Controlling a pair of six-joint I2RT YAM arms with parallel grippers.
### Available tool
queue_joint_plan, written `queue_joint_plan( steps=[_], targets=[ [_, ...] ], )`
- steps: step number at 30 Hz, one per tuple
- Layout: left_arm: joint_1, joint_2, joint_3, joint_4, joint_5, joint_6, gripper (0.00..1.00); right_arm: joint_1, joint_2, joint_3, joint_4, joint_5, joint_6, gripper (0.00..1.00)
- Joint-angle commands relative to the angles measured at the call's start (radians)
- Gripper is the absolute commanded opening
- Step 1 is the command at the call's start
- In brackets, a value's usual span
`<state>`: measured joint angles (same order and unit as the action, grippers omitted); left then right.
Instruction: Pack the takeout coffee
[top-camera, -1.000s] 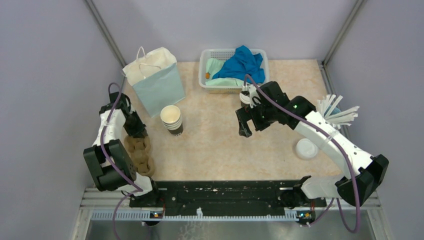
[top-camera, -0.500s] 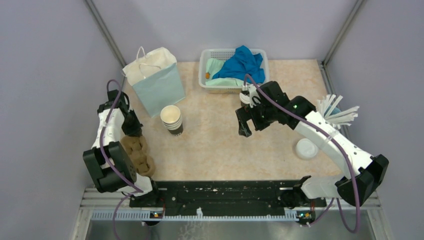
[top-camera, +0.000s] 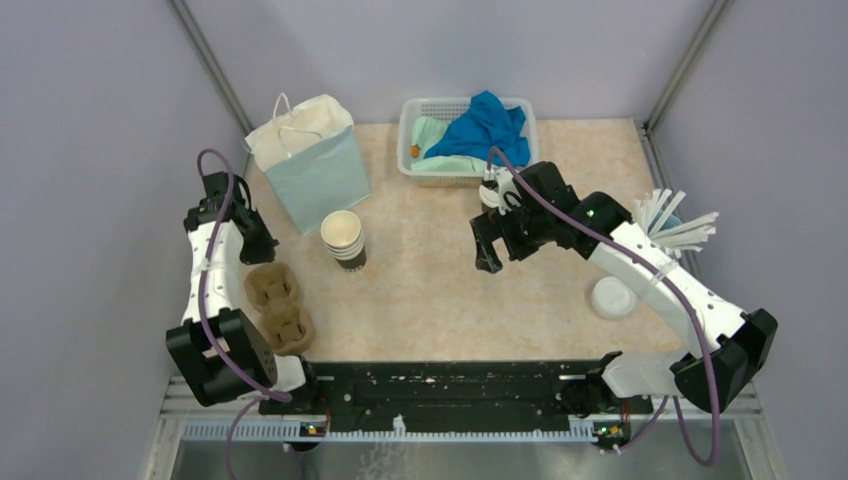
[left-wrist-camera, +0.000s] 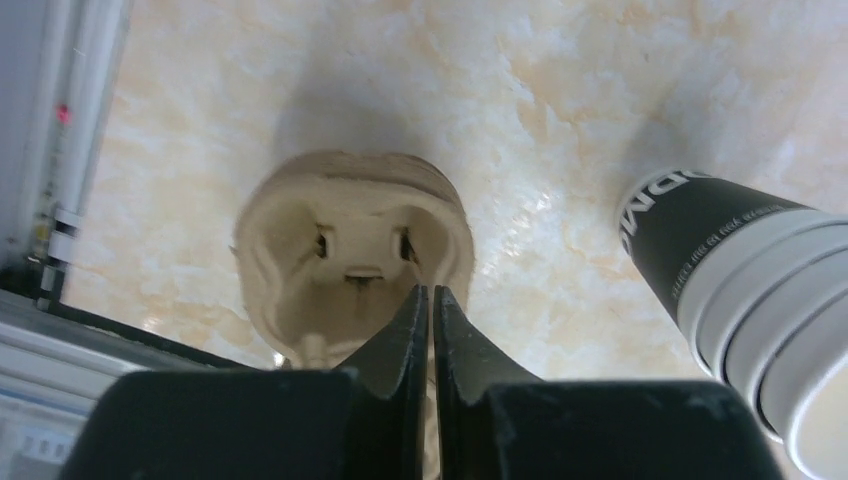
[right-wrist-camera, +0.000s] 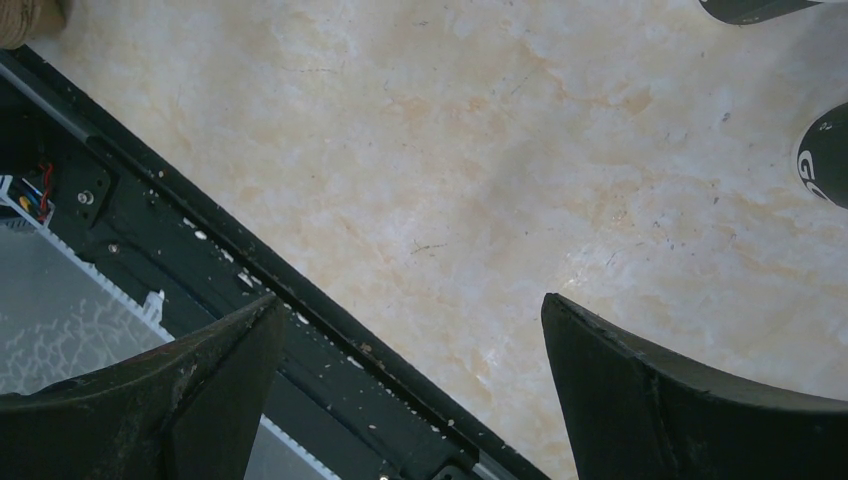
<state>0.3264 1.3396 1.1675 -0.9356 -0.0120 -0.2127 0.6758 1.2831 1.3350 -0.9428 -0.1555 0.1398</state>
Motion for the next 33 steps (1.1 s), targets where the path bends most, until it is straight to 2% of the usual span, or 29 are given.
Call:
queue_joint_plan(
  steps=[1,2,4,8,9,11,12,21,25,33],
  targets=[
    [-0.009,-0.015,-0.019,-0.081,0.081,-0.050,0.27,-0.003,-0.026,-0.002,0.030,-0.007,-0.007,0.99],
    [-0.008,-0.036,-0.043,-0.082,0.084,-0.058,0.37,-0.004,-0.027,-0.003,0.030,-0.007,-0.006,0.99],
    [-0.008,-0.080,-0.092,-0.073,0.093,-0.062,0.48,-0.003,-0.028,-0.002,0.032,-0.007,-0.005,0.99],
    [-0.026,-0.108,-0.175,-0.060,0.133,-0.062,0.50,-0.003,-0.025,0.001,0.034,-0.014,-0.005,0.99],
    [-0.038,-0.105,-0.177,-0.058,0.137,-0.064,0.50,-0.003,-0.024,0.001,0.035,-0.016,-0.005,0.99],
    [-0.065,-0.074,-0.161,-0.080,0.104,-0.078,0.36,0.001,-0.024,0.000,0.035,-0.017,-0.004,0.99],
    [-0.079,-0.058,-0.149,-0.094,0.086,-0.090,0.33,0.002,-0.026,0.001,0.033,-0.017,-0.005,0.99],
    [-0.127,0.002,-0.117,-0.210,-0.091,-0.214,0.36,0.003,-0.031,0.003,0.030,-0.008,-0.005,0.99],
    [-0.128,0.004,-0.118,-0.211,-0.121,-0.228,0.39,0.003,-0.030,0.000,0.030,-0.010,-0.005,0.99],
    [-0.128,0.052,-0.130,-0.166,-0.110,-0.209,0.27,0.003,-0.033,-0.004,0.032,-0.012,-0.005,0.99]
  ],
)
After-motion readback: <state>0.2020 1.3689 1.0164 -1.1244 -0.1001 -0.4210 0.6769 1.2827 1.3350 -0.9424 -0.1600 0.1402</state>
